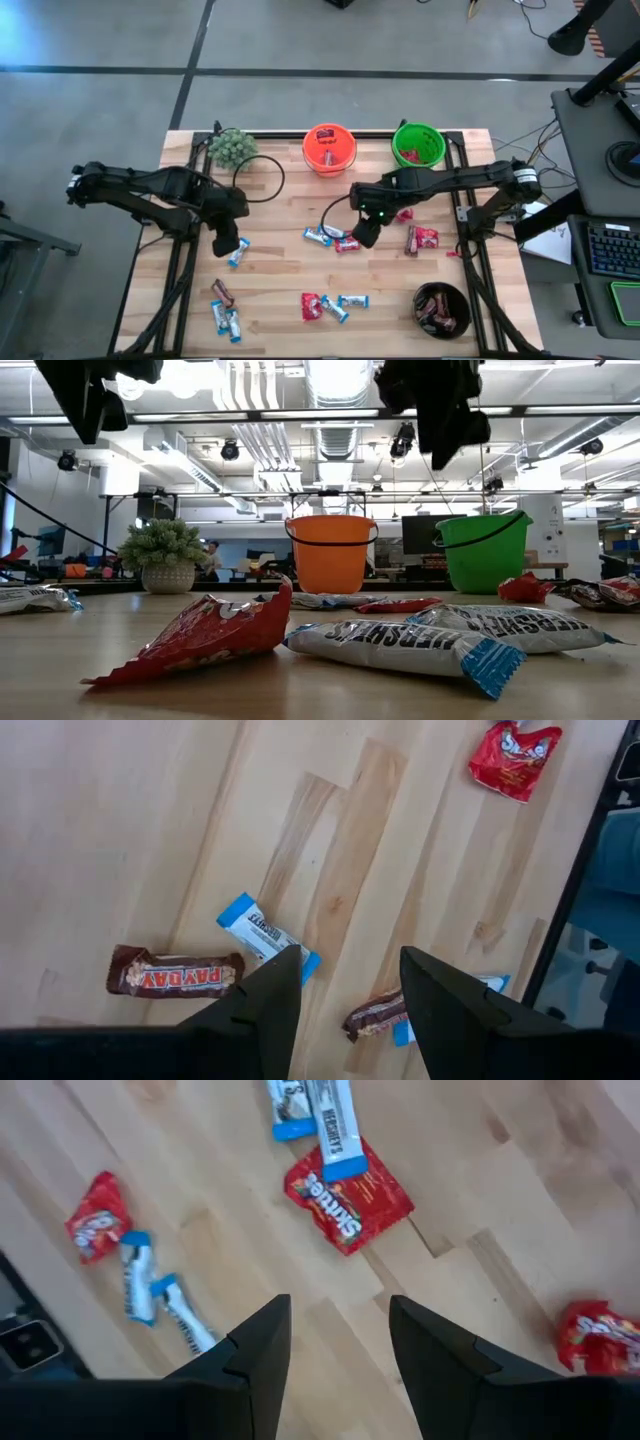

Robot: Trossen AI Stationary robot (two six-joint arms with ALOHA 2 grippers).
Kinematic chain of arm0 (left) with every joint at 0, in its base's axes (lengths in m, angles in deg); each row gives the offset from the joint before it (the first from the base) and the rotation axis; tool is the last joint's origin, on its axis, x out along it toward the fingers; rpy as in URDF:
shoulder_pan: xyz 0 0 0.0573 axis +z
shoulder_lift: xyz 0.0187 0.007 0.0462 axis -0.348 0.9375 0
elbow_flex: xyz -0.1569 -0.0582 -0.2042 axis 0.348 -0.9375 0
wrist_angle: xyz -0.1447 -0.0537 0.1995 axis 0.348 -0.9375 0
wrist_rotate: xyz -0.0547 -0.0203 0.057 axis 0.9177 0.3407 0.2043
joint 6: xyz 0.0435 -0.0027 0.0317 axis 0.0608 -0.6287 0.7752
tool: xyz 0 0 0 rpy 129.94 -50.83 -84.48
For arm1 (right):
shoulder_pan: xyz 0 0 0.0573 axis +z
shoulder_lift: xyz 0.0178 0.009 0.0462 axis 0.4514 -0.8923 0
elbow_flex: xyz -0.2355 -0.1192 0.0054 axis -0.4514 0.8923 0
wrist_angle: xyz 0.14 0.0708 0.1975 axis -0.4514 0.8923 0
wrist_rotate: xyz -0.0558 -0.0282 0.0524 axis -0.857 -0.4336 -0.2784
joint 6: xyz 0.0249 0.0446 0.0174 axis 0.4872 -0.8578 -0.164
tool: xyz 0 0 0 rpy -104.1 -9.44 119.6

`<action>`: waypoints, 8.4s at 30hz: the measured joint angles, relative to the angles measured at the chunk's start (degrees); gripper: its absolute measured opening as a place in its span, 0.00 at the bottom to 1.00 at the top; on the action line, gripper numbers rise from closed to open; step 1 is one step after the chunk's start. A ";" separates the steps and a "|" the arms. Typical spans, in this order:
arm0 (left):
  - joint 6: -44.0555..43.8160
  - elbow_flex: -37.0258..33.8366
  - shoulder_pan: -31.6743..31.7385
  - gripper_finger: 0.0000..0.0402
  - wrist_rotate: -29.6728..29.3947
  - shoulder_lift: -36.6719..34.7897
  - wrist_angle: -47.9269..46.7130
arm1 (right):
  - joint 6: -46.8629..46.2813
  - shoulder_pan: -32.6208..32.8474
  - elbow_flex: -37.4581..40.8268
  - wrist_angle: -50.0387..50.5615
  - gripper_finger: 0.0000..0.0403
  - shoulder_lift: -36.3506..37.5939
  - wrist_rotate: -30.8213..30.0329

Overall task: Organize candy in baskets
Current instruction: Put the red candy into the green bucket

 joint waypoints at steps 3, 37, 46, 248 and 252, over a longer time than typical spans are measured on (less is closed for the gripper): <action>0.09 0.00 0.00 0.38 0.00 0.00 0.02 | -0.66 -0.02 3.16 -4.03 0.40 0.00 0.16; -0.13 0.00 0.00 0.38 0.11 0.07 1.70 | 13.05 -1.51 23.55 -36.52 0.40 -3.22 1.93; -0.51 0.00 0.00 0.38 0.17 0.10 2.13 | 22.03 -1.90 19.31 -36.13 0.40 -8.72 2.78; 4.63 0.00 0.02 0.38 7.61 -0.11 2.38 | 10.19 -2.29 3.26 -16.69 0.51 -25.55 -1.57; 4.63 0.00 0.02 0.38 7.61 -0.13 2.40 | 10.16 -2.38 3.38 -16.75 0.50 -27.06 -1.57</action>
